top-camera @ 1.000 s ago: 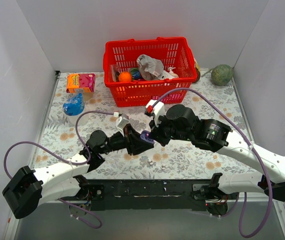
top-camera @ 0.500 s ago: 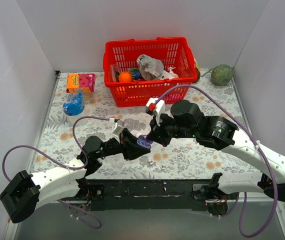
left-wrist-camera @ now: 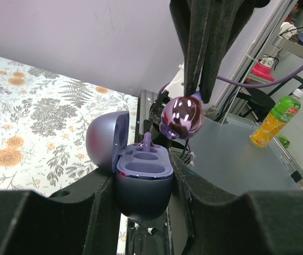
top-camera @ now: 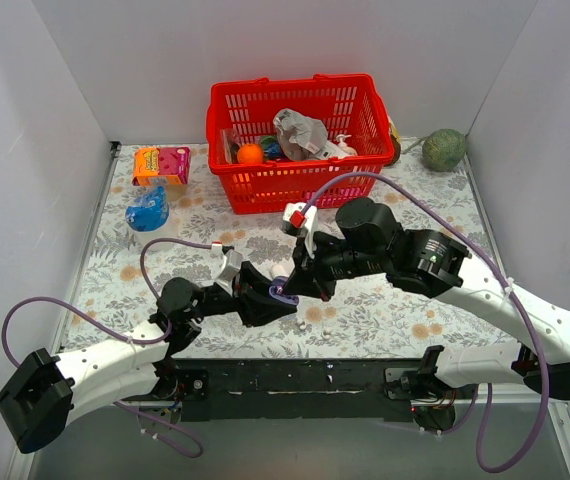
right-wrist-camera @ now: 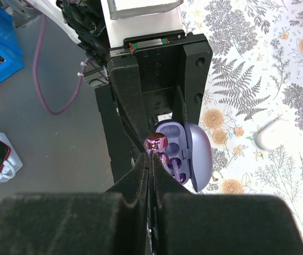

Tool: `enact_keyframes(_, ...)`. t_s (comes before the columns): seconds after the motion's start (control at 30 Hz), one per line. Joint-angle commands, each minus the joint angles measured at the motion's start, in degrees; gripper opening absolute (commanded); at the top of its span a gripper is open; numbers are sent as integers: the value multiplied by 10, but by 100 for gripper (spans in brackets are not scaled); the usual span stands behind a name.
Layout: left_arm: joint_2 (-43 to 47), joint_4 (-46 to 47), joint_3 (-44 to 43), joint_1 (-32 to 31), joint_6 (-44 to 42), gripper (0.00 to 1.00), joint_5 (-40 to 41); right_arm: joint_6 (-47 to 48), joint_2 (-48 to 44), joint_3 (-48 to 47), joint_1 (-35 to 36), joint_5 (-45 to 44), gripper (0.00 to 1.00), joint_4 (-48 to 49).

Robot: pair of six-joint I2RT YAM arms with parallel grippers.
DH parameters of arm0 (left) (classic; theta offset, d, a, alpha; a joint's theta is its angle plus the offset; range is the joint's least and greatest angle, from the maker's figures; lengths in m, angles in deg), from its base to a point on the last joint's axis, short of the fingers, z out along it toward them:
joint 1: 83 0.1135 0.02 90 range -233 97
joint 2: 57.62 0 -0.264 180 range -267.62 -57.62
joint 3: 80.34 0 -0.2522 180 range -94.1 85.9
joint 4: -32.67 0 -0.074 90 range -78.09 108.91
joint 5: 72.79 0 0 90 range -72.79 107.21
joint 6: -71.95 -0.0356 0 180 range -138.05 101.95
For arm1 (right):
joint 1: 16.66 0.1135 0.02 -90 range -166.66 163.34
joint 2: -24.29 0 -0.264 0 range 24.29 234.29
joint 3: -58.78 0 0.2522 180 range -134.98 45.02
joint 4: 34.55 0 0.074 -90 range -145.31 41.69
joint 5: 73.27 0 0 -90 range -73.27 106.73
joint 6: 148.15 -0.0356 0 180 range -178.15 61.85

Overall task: Insert the wireless bluetooth earbuds into the charging case
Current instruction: Place the earbud in the charging case.

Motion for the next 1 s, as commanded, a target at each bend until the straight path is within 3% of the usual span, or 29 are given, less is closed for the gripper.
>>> enact_keyframes(0.0, 9, 46, 7, -2, -1, 0, -12, -17, -12, 28, 1, 21, 1, 61)
enact_keyframes(0.37, 6, 90, 12, -2, 19, 0, -19, -25, -17, 50, 0, 19, 1, 96)
enact_keyframes(0.97, 15, 55, 7, -2, 3, 0, -8, -22, 7, 18, 0, -13, 1, 28)
